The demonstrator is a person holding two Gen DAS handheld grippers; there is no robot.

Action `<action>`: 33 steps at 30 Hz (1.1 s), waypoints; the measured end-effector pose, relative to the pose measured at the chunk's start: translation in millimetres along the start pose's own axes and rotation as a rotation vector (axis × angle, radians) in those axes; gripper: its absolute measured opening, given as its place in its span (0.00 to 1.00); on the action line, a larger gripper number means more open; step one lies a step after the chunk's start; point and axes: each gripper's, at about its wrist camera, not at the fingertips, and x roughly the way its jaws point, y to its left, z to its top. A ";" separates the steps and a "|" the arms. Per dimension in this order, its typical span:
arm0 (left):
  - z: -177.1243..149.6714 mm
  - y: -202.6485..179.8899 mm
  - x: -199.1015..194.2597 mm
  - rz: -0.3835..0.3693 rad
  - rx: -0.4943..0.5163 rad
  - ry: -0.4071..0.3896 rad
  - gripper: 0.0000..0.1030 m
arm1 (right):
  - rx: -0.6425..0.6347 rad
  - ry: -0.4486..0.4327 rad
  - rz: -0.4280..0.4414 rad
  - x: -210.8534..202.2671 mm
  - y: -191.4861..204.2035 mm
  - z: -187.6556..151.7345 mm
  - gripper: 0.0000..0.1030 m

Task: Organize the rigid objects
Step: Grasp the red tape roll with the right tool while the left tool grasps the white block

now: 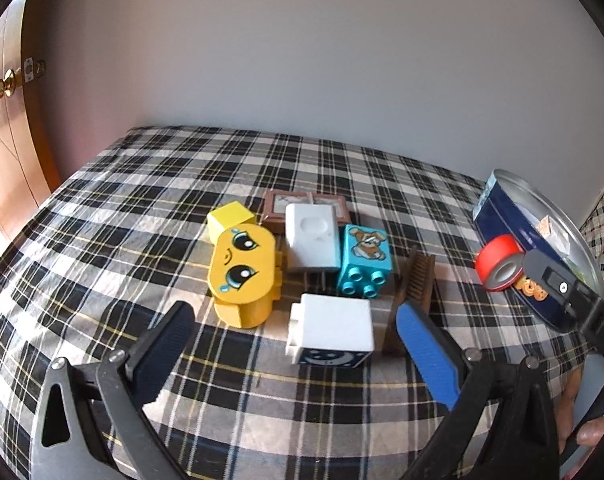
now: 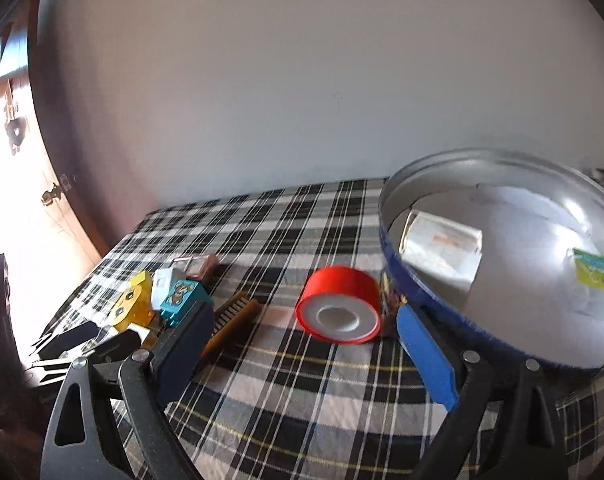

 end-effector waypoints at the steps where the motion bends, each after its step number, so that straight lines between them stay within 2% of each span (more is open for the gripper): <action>1: 0.1 2.5 1.3 0.005 -0.008 0.007 1.00 | -0.007 0.004 -0.023 2.4 0.8 0.6 0.92; 7: -0.8 5.4 2.2 0.011 -0.013 0.011 1.00 | 0.010 0.017 -0.111 22.6 9.2 8.1 0.92; 10: -0.7 7.1 4.1 0.007 -0.020 0.020 1.00 | 0.015 0.059 -0.192 42.9 16.8 12.3 0.92; 13: -0.1 12.6 6.7 0.007 -0.040 0.032 1.00 | 0.055 0.124 -0.213 64.3 15.6 16.5 0.92; 15: -0.3 15.8 7.0 0.013 -0.046 0.037 1.00 | 0.080 0.177 -0.188 76.4 11.1 16.3 0.79; 16: -0.5 17.7 7.2 0.012 -0.048 0.039 1.00 | 0.093 0.208 -0.168 80.9 7.0 15.1 0.57; 17: -0.5 19.2 7.2 0.009 -0.051 0.041 1.00 | 0.106 0.230 -0.139 83.6 2.5 13.8 0.58; 21: -0.5 20.4 7.6 0.011 -0.057 0.044 1.00 | 0.112 0.206 -0.021 71.7 -3.4 9.0 0.57; 25: -0.5 20.9 6.1 0.000 -0.054 0.039 1.00 | 0.092 0.180 0.041 56.6 -1.3 6.1 0.57; 28: -1.6 22.6 2.4 -0.020 -0.045 0.025 1.00 | 0.006 0.129 0.005 40.4 9.6 3.3 0.57; 33: -3.7 32.6 0.0 -0.126 -0.064 0.029 0.99 | -0.092 0.059 -0.043 21.9 25.4 0.5 0.58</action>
